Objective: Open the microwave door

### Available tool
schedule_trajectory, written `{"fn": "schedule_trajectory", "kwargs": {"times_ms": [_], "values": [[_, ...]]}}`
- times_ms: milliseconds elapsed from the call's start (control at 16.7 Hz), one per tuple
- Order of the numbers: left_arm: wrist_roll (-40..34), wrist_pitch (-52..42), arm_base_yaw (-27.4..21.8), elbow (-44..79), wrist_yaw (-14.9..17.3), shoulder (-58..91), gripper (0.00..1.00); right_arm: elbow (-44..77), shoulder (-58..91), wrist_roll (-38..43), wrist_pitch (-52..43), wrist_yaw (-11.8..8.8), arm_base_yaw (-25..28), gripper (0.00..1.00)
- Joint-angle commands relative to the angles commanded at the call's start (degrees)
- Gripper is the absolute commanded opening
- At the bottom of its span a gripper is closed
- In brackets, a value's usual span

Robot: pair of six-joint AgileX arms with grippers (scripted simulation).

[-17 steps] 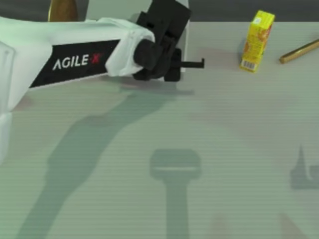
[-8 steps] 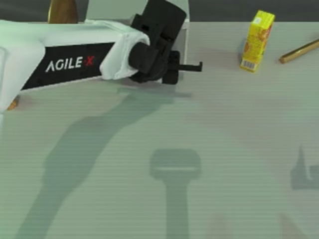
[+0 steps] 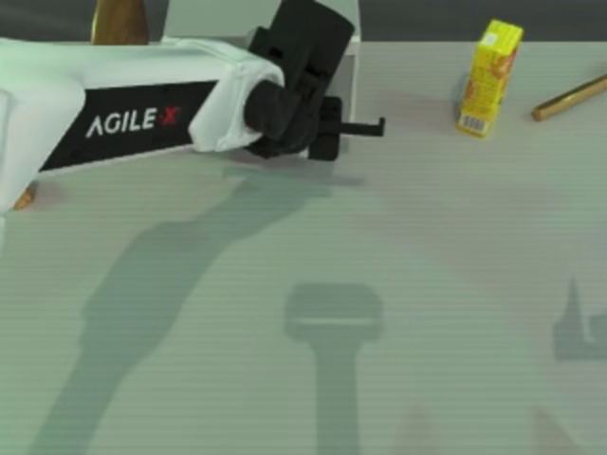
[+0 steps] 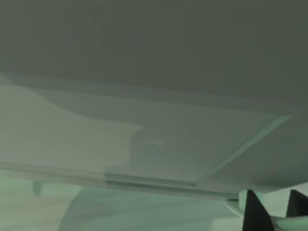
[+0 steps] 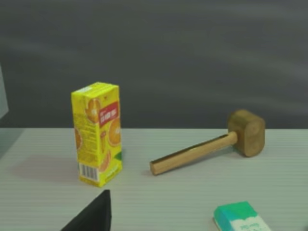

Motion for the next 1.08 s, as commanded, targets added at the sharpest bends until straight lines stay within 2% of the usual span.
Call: {"fn": "schedule_trajectory", "kwargs": {"times_ms": [720, 1080], "values": [[0.0, 0.0, 0.0, 0.0, 0.0, 0.0, 0.0, 0.0, 0.0, 0.0, 0.0, 0.0, 0.0, 1.0], [1.9, 1.5, 0.3, -2.3, 1.8, -1.6, 0.0, 0.0, 0.0, 0.0, 0.0, 0.0, 0.0, 1.0]]}}
